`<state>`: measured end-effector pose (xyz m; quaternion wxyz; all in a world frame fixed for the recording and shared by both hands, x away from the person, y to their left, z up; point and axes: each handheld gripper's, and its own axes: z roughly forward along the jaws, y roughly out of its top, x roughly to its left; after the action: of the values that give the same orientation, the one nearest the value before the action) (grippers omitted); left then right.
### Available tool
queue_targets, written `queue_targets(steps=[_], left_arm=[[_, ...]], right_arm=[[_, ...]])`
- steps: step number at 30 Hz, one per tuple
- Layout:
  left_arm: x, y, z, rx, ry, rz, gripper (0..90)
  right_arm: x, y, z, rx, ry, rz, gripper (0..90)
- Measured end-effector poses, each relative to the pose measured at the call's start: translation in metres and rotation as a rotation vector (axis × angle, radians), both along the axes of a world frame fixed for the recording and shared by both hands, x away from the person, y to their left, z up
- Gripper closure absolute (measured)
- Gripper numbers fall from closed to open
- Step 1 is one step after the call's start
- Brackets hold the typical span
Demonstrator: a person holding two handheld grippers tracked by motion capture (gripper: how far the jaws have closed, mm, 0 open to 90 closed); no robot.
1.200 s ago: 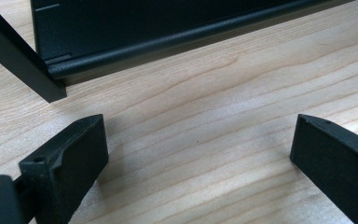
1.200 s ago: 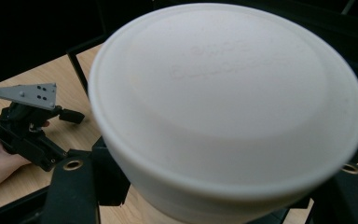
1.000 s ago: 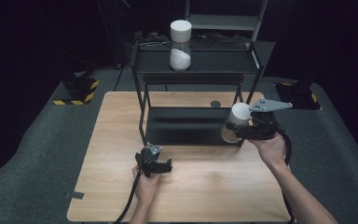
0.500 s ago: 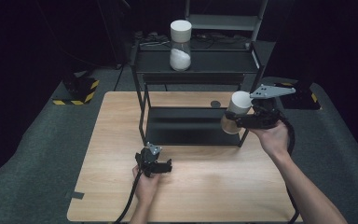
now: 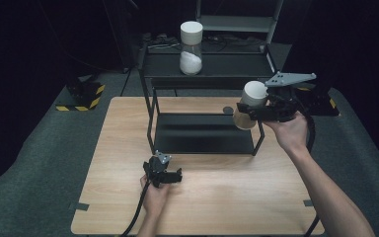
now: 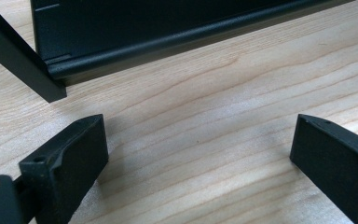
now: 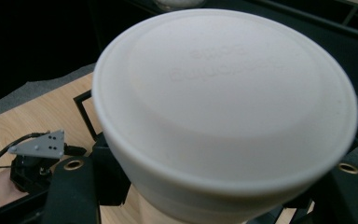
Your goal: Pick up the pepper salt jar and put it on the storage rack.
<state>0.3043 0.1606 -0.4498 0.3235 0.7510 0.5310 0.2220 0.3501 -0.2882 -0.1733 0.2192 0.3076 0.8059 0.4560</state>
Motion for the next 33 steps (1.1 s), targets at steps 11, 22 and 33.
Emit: queue_targets(steps=[11,22,33], left_arm=[[0.0,0.0,0.0,0.002,0.0,0.0,4.1],[0.0,0.0,0.0,0.002,0.0,0.0,4.1],[0.0,0.0,0.001,0.004,0.002,-0.002,4.1]], right_arm=[[0.012,0.011,0.029,-0.006,0.0,0.004,34.6],[0.031,0.02,0.056,0.009,0.012,-0.008,34.6],[0.049,0.035,0.077,0.017,0.023,-0.034,34.7]])
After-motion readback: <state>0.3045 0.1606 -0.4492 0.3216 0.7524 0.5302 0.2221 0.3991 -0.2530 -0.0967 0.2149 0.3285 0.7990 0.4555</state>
